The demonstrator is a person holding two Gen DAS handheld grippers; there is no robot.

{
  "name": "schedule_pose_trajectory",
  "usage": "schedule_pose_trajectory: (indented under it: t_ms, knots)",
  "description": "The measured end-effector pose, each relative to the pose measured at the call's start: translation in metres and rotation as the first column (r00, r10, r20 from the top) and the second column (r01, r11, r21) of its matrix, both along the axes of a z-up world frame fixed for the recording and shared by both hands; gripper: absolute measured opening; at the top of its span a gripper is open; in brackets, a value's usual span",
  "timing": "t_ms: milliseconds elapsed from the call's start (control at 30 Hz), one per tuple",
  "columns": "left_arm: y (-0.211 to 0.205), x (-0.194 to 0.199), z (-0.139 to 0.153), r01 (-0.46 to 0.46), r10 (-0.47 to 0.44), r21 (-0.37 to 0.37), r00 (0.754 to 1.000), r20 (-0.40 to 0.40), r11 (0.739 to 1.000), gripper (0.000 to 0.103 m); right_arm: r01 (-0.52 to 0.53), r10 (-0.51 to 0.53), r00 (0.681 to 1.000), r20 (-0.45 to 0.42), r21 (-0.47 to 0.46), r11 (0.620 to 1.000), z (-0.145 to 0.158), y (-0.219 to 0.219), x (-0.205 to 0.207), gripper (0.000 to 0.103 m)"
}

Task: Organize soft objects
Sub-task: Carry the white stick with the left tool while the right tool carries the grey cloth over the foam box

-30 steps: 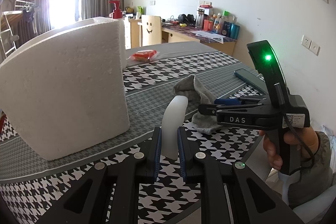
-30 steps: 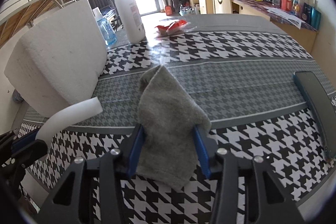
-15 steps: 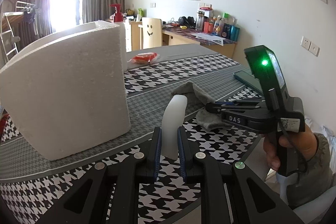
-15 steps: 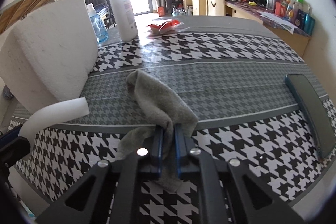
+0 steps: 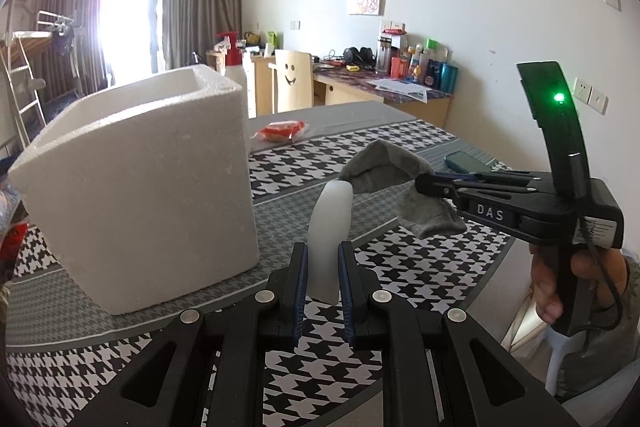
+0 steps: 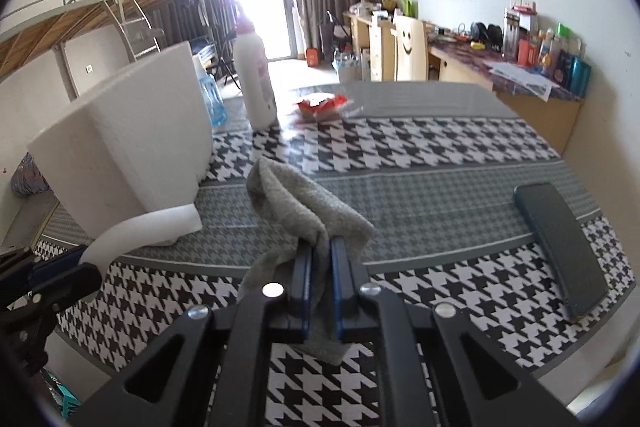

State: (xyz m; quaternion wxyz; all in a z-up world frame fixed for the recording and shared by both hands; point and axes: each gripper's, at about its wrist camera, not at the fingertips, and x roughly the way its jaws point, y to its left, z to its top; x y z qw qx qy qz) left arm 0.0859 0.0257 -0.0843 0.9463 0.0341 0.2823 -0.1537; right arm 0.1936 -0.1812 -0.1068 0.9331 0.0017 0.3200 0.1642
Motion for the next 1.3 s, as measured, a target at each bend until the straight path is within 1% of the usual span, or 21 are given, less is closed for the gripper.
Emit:
schedule_pose_trajectory:
  t_ms: [333, 633, 833, 1300]
  knots:
    - [0.001, -0.012, 0.010, -0.004, 0.004, 0.005, 0.999, 0.047, 1.000, 0.016, -0.020, 0.020, 0.997, 0.075, 0.004, 1.000, 0.020, 0.003, -0.016, 0.011]
    - [-0.001, -0.017, 0.019, -0.001, 0.000, 0.012, 0.997, 0.075, 1.000, 0.016, -0.026, 0.025, 0.995, 0.094, 0.016, 1.000, 0.026, -0.002, -0.024, 0.011]
    - [-0.001, -0.020, 0.024, -0.002, 0.001, 0.013, 0.995, 0.100, 1.000, 0.016, -0.005, 0.003, 0.994, 0.112, 0.020, 1.000, 0.032, -0.006, -0.028, 0.011]
    - [-0.008, -0.013, 0.041, -0.010, 0.004, 0.039, 0.988, 0.152, 0.999, 0.016, 0.006, -0.014, 0.990, 0.139, 0.060, 0.998, 0.044, -0.017, -0.031, 0.011]
